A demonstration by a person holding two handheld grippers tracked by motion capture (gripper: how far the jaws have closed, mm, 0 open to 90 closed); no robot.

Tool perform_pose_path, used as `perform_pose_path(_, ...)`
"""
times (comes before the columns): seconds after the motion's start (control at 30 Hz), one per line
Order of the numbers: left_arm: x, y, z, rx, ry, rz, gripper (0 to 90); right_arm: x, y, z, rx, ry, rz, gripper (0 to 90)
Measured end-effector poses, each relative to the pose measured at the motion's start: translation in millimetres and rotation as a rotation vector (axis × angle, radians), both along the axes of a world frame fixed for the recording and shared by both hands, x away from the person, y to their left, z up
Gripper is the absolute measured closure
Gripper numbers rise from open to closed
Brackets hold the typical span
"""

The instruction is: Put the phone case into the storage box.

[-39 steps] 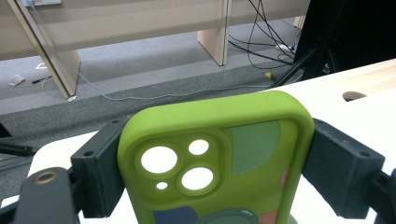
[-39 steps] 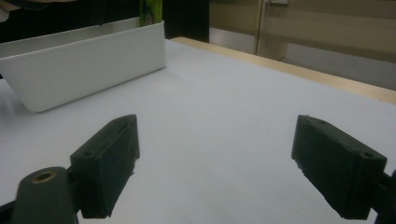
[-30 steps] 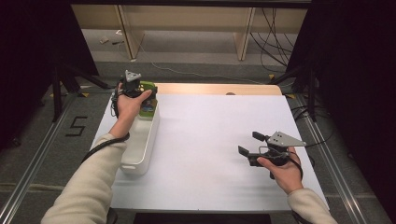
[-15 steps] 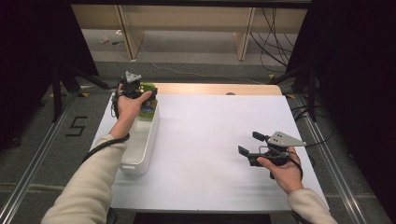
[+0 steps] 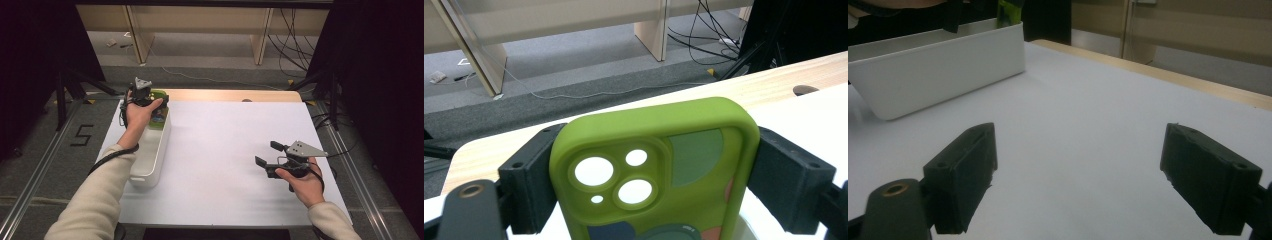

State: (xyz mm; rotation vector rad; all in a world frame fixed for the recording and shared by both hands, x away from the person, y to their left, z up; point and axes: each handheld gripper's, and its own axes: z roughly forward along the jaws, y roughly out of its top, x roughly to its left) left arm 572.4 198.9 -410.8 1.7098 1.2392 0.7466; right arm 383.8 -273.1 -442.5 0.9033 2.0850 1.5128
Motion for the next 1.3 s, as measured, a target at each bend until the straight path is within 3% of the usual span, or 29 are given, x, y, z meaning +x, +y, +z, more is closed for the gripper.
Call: perform_pose_path(1.3, 2.7, 0.4, -7.5, -0.015, 0.037, -0.007, 15.0, 0.5, 0.8, -0.5, 0.002, -0.003, 0.005, 16.3)
